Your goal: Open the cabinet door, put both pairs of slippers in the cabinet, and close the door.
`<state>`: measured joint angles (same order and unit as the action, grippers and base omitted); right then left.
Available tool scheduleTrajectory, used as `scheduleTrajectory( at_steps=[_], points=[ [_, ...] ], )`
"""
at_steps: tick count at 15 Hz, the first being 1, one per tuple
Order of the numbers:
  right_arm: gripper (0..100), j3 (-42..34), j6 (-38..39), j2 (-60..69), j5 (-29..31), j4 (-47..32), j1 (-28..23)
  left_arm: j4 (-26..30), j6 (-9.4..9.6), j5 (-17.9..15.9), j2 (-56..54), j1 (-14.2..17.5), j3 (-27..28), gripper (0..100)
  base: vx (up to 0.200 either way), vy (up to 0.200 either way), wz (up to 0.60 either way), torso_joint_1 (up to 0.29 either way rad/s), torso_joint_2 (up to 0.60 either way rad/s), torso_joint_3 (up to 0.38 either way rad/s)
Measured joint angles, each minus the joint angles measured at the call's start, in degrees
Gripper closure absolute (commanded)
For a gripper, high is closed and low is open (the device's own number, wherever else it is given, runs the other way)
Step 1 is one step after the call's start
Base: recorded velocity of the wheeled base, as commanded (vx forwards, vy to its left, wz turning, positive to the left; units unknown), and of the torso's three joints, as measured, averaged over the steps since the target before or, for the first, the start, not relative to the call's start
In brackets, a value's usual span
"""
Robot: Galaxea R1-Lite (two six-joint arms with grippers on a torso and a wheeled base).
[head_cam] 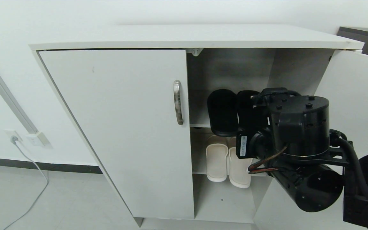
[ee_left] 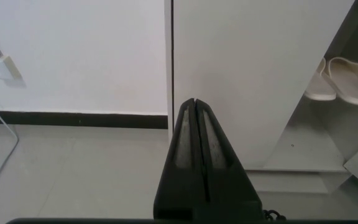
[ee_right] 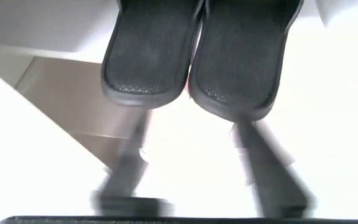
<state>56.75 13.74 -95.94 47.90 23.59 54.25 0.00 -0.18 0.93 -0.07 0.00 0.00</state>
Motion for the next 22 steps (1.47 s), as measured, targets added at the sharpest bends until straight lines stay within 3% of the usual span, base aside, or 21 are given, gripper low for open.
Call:
scheduleTrajectory(
  at_steps=[8, 22],
  points=[
    [100, -0.96, -0.04, -0.04, 0.35, -0.02, 1.34, 0.00, 0.02, 0.00, 0.00, 0.00, 0.00, 100, 0.000, 0.000, 0.00, 0.000, 0.00, 0.000],
    [100, -2.07, 0.02, -0.15, 0.44, 0.05, 1.37, 0.02, -0.15, 0.02, 0.00, 0.00, 0.00, 100, -0.200, 0.000, 0.00, 0.002, 0.00, 0.002]
  ],
)
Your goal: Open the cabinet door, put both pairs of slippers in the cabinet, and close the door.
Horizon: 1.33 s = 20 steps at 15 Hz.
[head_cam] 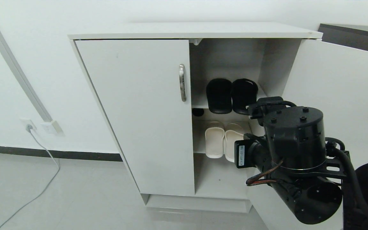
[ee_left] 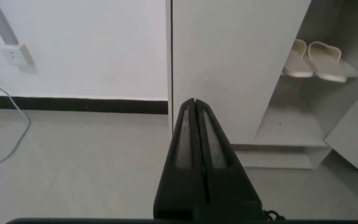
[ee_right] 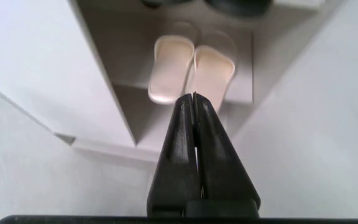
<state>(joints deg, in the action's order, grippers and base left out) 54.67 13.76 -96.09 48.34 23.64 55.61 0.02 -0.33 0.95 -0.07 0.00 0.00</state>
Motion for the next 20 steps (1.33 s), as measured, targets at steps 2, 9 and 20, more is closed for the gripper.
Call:
scheduleTrajectory(
  at_steps=[2, 9, 20],
  points=[
    [100, -0.27, -0.02, 0.00, 0.00, 0.61, -0.02, 0.00, 0.00, 0.00, 0.00, 0.00, 0.00, 100, -0.200, 0.000, 0.00, 0.005, 0.00, 0.000],
    [100, -2.00, -0.61, -0.11, -0.33, 1.27, -0.24, -0.02, 0.01, 0.00, 0.00, 0.00, 0.00, 100, -0.114, 0.000, 0.00, 0.002, 0.00, 0.001],
    [100, -2.12, -0.68, -0.57, -0.44, 1.97, -0.40, -0.02, -0.10, 0.00, 0.00, 0.00, 0.00, 100, 0.000, 0.000, 0.00, 0.000, 0.00, 0.000]
  ],
)
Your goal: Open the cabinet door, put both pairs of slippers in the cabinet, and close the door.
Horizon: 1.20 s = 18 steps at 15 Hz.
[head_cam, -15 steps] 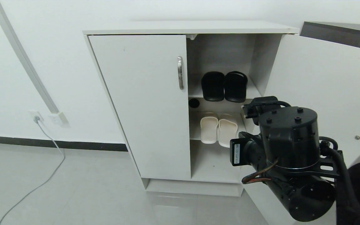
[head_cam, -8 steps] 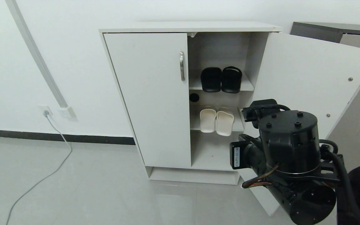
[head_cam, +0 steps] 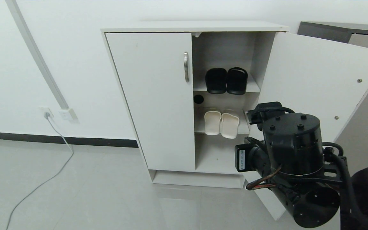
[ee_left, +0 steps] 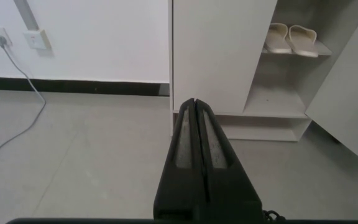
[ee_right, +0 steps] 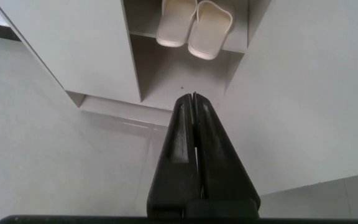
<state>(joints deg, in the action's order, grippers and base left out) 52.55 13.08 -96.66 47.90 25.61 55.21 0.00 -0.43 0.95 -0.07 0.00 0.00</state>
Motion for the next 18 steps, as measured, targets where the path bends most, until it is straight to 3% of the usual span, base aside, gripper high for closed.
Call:
scheduleTrajectory(
  at_steps=[7, 18],
  points=[
    [100, 0.00, 0.02, -0.50, 0.00, -0.13, -0.11, 0.02, 0.00, 0.00, 0.00, 0.00, 0.00, 100, 0.000, 0.000, 0.00, 0.000, -0.02, -0.030],
    [100, 0.00, 0.02, -0.63, -0.05, -0.05, -0.28, 0.02, 0.00, 0.00, 0.00, 0.00, 0.00, 100, 0.000, 0.000, 0.00, 0.070, -0.41, -0.344]
  ],
)
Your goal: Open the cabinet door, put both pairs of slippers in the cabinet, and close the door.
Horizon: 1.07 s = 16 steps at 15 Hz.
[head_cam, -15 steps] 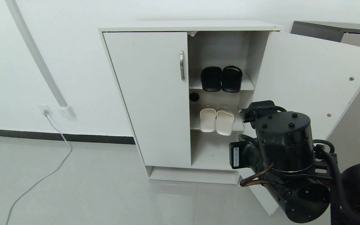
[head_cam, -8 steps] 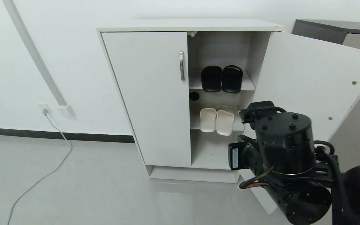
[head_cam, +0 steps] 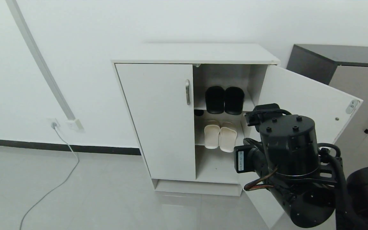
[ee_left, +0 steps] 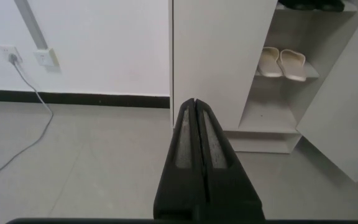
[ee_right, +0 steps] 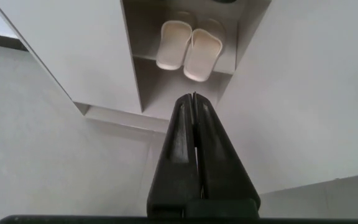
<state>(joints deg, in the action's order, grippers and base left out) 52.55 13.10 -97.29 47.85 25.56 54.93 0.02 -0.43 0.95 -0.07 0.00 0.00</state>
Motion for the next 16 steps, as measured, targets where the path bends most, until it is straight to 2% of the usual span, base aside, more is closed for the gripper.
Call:
scheduleTrajectory(
  at_steps=[8, 16],
  points=[
    [100, 0.00, -0.02, -0.02, -0.01, 0.00, -0.02, -0.02, 0.00, 0.00, 0.00, 0.00, 0.00, 100, 0.000, 0.000, 0.00, 0.166, -0.48, -0.314],
    [100, 0.01, -0.02, -0.39, -0.01, 0.00, -0.05, -0.02, 0.02, 0.00, 0.00, 0.00, 0.00, 100, 0.000, 0.000, 0.00, 0.218, -0.53, -0.315]
  ],
)
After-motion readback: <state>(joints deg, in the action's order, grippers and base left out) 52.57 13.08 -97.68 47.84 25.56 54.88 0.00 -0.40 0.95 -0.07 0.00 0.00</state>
